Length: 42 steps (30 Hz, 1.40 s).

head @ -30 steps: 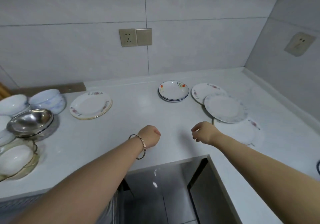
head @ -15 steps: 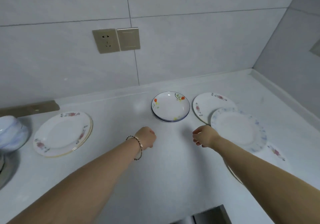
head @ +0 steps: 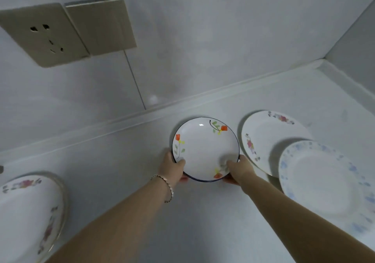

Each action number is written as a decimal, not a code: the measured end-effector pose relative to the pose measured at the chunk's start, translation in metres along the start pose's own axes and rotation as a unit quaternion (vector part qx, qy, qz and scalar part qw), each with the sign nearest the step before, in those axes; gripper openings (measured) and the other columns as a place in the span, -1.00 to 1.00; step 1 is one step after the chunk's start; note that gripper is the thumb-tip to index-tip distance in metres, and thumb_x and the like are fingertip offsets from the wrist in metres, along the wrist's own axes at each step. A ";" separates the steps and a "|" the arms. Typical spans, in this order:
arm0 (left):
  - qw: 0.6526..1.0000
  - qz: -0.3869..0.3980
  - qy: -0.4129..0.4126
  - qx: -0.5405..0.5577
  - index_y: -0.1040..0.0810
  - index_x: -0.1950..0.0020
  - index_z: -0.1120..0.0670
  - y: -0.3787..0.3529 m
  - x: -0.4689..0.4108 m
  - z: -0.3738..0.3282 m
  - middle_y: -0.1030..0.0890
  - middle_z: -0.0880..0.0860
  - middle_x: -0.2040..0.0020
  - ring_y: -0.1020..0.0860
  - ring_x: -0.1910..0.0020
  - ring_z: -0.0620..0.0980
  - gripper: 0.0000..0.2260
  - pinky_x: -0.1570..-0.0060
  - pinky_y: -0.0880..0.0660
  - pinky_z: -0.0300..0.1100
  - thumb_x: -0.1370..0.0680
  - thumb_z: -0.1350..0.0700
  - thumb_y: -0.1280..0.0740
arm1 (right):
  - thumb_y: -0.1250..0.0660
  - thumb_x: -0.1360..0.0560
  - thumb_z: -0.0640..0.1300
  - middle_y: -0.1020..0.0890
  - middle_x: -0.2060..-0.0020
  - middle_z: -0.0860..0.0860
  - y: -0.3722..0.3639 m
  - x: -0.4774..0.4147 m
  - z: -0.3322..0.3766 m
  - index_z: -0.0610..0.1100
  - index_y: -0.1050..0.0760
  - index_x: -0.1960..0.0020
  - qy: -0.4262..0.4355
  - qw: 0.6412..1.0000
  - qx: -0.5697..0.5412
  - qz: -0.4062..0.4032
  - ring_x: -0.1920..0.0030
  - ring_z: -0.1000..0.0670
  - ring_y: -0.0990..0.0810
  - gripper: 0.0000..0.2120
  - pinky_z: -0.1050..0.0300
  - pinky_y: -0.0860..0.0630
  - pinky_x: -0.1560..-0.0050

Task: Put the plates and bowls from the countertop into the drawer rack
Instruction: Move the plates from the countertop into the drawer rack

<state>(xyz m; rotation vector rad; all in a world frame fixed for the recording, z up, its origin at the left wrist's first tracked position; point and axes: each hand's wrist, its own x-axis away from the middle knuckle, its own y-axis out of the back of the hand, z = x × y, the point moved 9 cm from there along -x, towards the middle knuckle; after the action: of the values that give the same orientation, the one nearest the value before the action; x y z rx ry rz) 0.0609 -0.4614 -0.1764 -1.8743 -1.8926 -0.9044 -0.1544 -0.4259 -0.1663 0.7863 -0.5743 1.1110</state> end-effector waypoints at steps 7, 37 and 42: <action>0.999 0.011 -0.008 0.039 -0.36 -0.21 0.12 0.000 0.020 0.006 -0.54 0.12 -0.14 -0.57 -0.02 0.22 -0.70 0.35 -0.64 -0.06 -0.51 0.36 -0.14 | -0.12 -0.53 -0.42 -0.55 -0.02 -0.22 0.007 0.020 -0.015 -0.20 -0.37 -0.34 0.015 0.995 -0.096 0.037 0.17 -0.18 -0.59 -0.60 0.21 -0.60 0.51; 0.962 -0.106 0.100 0.230 -0.27 -0.08 0.08 0.065 0.501 0.339 -0.50 0.16 0.02 -0.58 0.19 0.17 -0.66 0.23 -0.61 0.02 -0.46 0.45 -0.21 | -0.19 -0.57 -0.30 -0.59 -0.07 -0.26 0.031 0.351 -0.347 -0.17 -0.25 -0.45 0.094 0.952 0.129 0.262 0.28 -0.09 -0.61 -0.54 0.17 -0.62 0.45; 0.955 -0.127 0.147 0.225 -0.25 -0.13 0.11 0.124 0.529 0.411 -0.48 0.14 0.05 -0.57 0.23 0.12 -0.64 0.46 -0.61 -0.09 -0.47 0.47 -0.20 | -0.22 -0.56 -0.30 -0.60 -0.04 -0.27 -0.033 0.388 -0.410 -0.21 -0.29 -0.41 0.061 0.945 0.136 0.290 0.24 -0.14 -0.62 -0.57 0.14 -0.62 0.42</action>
<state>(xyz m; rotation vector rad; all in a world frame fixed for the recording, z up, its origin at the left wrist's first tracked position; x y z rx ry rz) 0.2211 0.1984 -0.1219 -1.1841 -1.9695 -0.6970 0.0226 0.1102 -0.1322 0.7984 -0.5693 1.8006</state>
